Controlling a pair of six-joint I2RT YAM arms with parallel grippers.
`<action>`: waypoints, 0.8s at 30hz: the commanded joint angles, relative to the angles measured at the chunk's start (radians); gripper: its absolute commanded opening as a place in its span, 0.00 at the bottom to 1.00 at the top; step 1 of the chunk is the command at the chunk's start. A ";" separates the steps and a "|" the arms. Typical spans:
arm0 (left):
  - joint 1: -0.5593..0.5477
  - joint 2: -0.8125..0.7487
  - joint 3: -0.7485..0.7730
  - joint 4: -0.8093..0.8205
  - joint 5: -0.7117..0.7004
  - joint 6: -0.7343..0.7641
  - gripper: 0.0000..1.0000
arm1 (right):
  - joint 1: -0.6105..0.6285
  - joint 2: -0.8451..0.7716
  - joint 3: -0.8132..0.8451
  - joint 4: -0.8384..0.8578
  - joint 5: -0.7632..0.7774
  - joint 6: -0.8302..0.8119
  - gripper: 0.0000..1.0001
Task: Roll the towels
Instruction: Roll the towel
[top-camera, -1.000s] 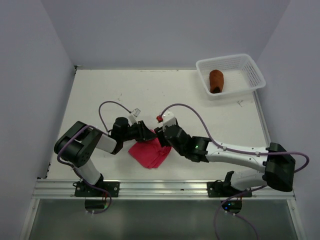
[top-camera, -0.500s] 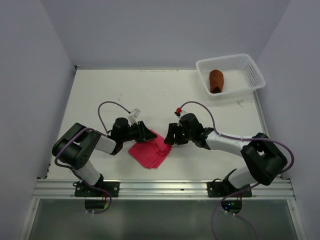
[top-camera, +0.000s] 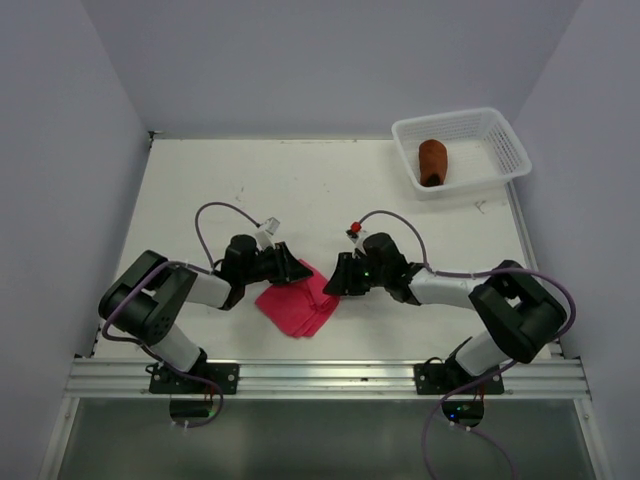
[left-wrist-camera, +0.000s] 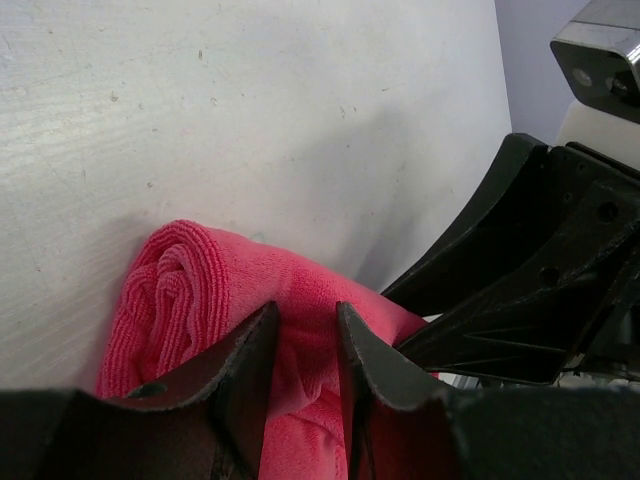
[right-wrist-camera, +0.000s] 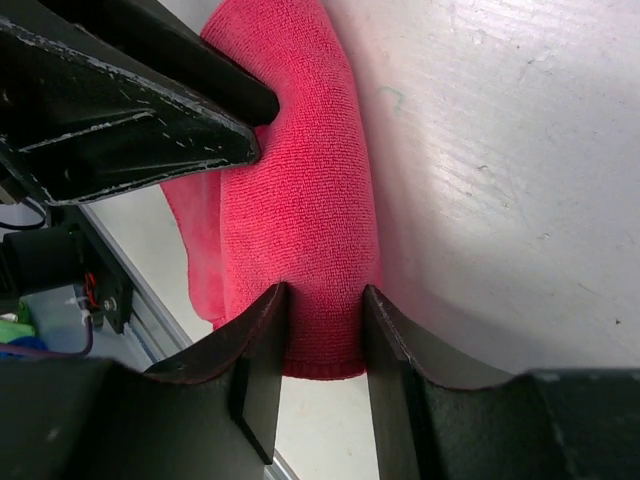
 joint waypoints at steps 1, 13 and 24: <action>0.005 0.018 -0.024 -0.223 -0.123 0.086 0.36 | 0.007 0.023 -0.041 0.078 -0.083 0.032 0.38; 0.008 -0.062 0.144 -0.380 -0.129 0.136 0.37 | 0.014 -0.087 -0.082 0.009 0.090 -0.086 0.00; 0.020 -0.162 0.404 -0.591 -0.145 0.195 0.38 | 0.195 -0.306 -0.121 -0.094 0.630 -0.261 0.00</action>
